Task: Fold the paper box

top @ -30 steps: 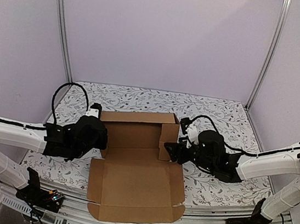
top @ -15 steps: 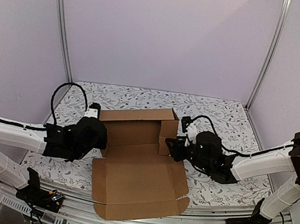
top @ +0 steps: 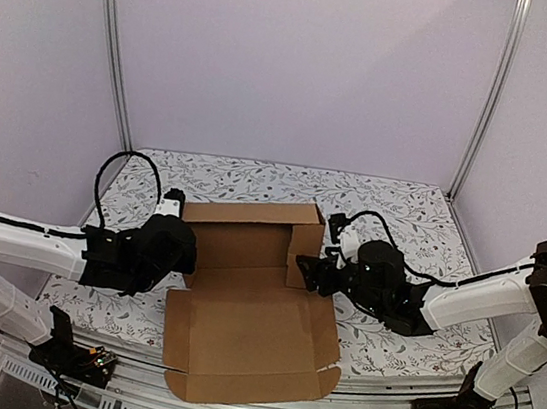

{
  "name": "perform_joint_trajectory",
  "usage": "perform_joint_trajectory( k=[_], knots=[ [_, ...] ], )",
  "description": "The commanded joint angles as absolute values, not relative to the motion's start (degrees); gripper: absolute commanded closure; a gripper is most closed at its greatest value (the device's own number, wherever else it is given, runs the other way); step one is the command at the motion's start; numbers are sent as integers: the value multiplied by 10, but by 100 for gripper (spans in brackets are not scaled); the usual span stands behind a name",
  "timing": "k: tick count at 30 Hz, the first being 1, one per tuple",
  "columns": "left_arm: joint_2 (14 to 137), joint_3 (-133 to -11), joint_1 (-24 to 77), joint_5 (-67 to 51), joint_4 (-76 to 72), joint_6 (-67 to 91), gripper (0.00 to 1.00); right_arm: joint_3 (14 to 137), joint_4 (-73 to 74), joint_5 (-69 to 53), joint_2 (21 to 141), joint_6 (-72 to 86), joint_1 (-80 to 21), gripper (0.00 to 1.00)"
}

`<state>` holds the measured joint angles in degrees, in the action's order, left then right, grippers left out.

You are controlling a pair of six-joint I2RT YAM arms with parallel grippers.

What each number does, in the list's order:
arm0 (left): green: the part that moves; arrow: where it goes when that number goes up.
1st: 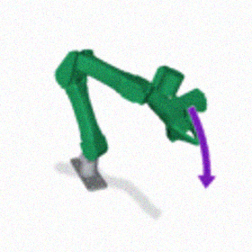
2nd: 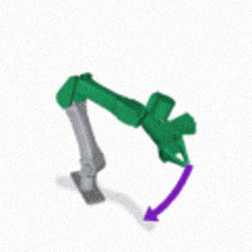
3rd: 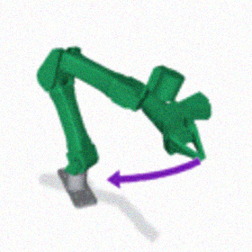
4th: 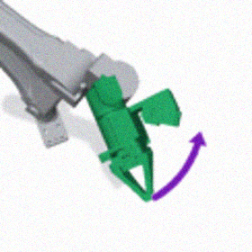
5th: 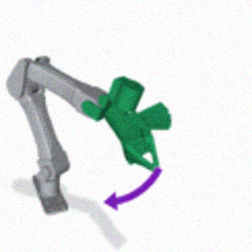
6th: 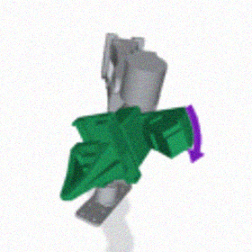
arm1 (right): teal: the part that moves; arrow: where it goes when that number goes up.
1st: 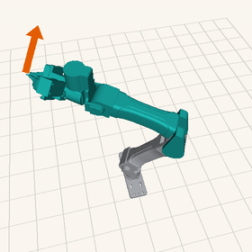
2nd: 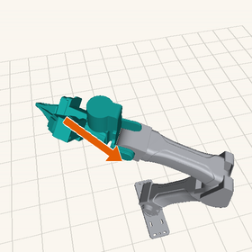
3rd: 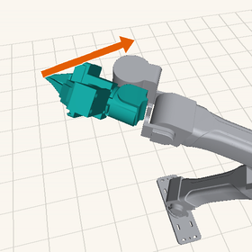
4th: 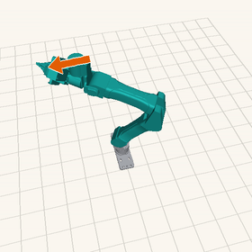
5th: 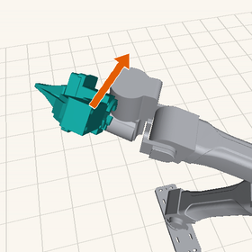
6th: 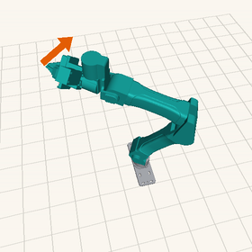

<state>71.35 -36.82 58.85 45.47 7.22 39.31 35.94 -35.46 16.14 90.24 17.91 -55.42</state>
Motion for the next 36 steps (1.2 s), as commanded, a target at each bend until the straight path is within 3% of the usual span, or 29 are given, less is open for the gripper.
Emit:
perform_joint_trajectory(
  k=[1, 5, 7, 14, 19, 28, 31, 33, 36],
  knots=[
    [728, -393, 612, 424, 85, 394, 100, 377, -376, 170, 919, 162, -546, 24],
    [735, -405, 619, 425, 94, 396, 100, 383, -389, 183, 932, 157, -547, 24],
    [739, -410, 622, 426, 97, 397, 100, 384, -398, 187, 938, 157, -546, 30],
    [743, -422, 635, 432, 107, 402, 100, 381, -427, 190, 957, 161, -546, 75],
    [752, -427, 643, 435, 111, 411, 100, 379, -436, 197, 965, 166, -547, 100],
    [764, -436, 651, 435, 119, 423, 100, 383, -444, 192, 965, 171, -547, 100],
    [767, -438, 653, 435, 120, 424, 100, 387, -446, 182, 965, 177, -548, 76],
    [767, -438, 653, 437, 121, 424, 100, 388, -446, 181, 967, 179, -550, 53],
    [767, -437, 653, 439, 123, 425, 100, 390, -450, 177, 972, 181, -556, 41]
  ],
)
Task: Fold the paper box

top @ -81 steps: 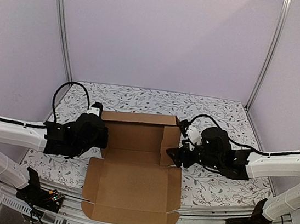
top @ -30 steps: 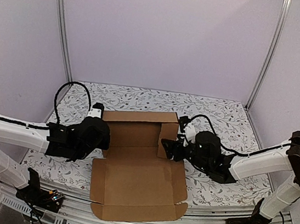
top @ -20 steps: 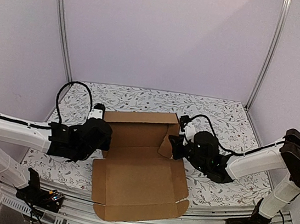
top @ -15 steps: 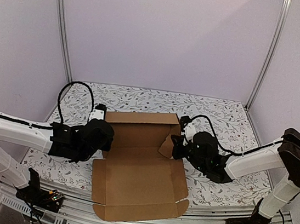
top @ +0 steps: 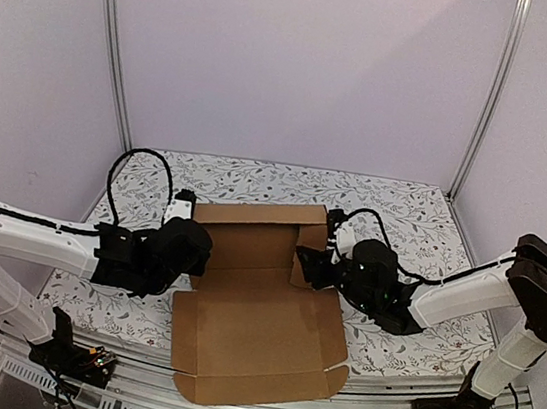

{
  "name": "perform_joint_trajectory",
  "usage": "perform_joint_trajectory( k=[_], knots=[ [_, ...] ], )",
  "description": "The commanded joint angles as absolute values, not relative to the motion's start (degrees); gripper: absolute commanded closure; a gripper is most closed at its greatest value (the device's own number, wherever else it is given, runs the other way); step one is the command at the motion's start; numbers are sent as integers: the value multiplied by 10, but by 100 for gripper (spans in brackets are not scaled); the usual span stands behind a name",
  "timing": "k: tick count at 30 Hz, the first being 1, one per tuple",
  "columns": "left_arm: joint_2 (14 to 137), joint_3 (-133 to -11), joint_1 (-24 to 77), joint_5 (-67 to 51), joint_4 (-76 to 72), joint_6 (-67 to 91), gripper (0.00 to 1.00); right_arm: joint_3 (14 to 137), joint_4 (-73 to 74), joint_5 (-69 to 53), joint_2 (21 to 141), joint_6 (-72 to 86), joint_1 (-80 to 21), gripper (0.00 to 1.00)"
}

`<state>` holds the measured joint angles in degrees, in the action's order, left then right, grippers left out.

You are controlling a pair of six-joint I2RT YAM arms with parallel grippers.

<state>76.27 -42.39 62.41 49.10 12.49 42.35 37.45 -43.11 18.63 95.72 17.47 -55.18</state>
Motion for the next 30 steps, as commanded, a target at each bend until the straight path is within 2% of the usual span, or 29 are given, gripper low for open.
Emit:
perform_joint_trajectory(
  k=[1, 7, 8, 9, 10, 11, 14, 15, 16, 18, 19, 20, 23, 30],
  knots=[
    [767, -437, 653, 439, 123, 425, 100, 391, -451, 178, 973, 182, -559, 39],
    [762, -433, 653, 440, 123, 425, 100, 392, -449, 189, 986, 187, -565, 35],
    [760, -432, 654, 440, 123, 425, 100, 392, -449, 189, 987, 189, -564, 43],
    [758, -431, 653, 440, 123, 426, 100, 391, -449, 189, 990, 189, -564, 62],
    [756, -429, 654, 440, 123, 425, 100, 391, -448, 187, 992, 189, -565, 90],
    [756, -429, 654, 441, 123, 426, 100, 391, -448, 186, 994, 189, -565, 100],
    [754, -429, 654, 440, 124, 425, 100, 390, -448, 186, 999, 195, -566, 100],
    [753, -428, 654, 441, 123, 426, 100, 389, -448, 186, 999, 197, -566, 94],
    [754, -428, 654, 442, 124, 427, 100, 387, -449, 186, 998, 198, -567, 83],
    [753, -428, 654, 443, 126, 426, 100, 383, -449, 184, 995, 203, -568, 54],
    [753, -429, 654, 444, 127, 426, 100, 381, -448, 183, 991, 204, -568, 44],
    [753, -430, 654, 445, 127, 426, 100, 377, -448, 181, 988, 204, -570, 39],
    [754, -431, 654, 447, 127, 426, 100, 370, -444, 169, 984, 208, -575, 33],
    [752, -428, 654, 447, 125, 425, 100, 342, -436, 163, 987, 221, -585, 30]
  ],
)
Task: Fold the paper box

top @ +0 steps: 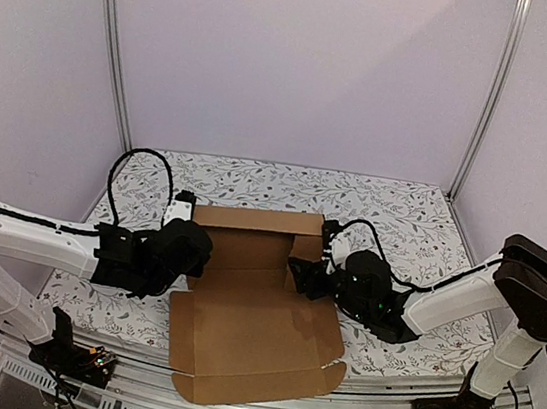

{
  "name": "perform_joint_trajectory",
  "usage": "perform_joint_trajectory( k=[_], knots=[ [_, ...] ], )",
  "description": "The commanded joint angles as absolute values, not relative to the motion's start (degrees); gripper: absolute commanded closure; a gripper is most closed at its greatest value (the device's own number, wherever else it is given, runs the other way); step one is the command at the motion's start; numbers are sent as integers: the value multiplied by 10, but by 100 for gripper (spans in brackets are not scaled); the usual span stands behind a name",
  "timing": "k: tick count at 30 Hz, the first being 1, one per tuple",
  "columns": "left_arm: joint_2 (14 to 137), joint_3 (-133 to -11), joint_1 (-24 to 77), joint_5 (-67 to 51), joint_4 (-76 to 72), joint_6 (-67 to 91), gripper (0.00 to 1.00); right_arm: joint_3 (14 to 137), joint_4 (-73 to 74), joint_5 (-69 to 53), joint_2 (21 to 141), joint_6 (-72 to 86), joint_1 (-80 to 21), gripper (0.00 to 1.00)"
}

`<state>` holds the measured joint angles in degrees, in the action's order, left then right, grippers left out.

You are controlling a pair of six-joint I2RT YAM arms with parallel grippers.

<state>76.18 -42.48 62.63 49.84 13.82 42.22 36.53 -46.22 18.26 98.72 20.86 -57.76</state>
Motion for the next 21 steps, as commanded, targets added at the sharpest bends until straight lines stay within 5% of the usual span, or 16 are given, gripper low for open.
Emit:
perform_joint_trajectory(
  k=[1, 12, 21],
  knots=[
    [752, -428, 654, 447, 124, 425, 100, 342, -430, 160, 989, 221, -585, 29],
    [751, -423, 653, 448, 120, 421, 100, 320, -444, 160, 1017, 214, -587, 18],
    [753, -398, 654, 448, 123, 438, 100, 284, -601, 131, 1042, 190, -574, 9]
  ],
)
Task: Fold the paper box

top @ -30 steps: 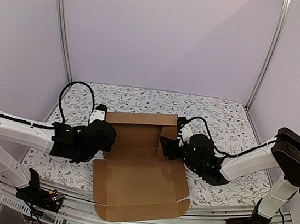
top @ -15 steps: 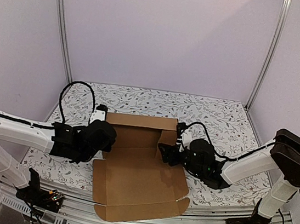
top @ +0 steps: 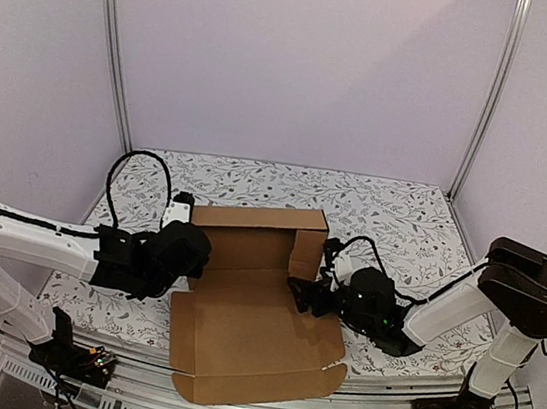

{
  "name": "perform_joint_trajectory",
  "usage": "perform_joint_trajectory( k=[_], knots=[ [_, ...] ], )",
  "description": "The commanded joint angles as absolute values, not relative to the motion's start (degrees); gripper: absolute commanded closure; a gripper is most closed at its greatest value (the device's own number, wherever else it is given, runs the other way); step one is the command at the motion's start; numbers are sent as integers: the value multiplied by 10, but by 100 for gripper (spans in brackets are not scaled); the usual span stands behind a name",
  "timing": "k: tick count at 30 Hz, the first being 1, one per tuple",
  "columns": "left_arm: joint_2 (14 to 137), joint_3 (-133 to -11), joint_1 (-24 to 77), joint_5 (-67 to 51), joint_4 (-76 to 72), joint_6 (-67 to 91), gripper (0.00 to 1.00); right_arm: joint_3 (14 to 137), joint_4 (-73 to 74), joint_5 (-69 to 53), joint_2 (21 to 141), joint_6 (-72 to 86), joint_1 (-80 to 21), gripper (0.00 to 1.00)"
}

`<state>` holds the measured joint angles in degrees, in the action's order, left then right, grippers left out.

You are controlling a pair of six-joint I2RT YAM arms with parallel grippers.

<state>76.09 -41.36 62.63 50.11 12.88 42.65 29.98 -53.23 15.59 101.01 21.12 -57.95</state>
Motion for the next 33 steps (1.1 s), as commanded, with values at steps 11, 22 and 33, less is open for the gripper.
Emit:
perform_joint_trajectory(
  k=[11, 22, 33],
  knots=[
    [760, -392, 655, 450, 117, 438, 100, 283, -805, 114, 1170, 95, -551, 9],
    [763, -395, 655, 447, 113, 432, 100, 296, -804, 87, 1177, 85, -530, 20],
    [764, -400, 656, 443, 111, 426, 100, 337, -804, 159, 1210, 76, -529, 46]
  ],
)
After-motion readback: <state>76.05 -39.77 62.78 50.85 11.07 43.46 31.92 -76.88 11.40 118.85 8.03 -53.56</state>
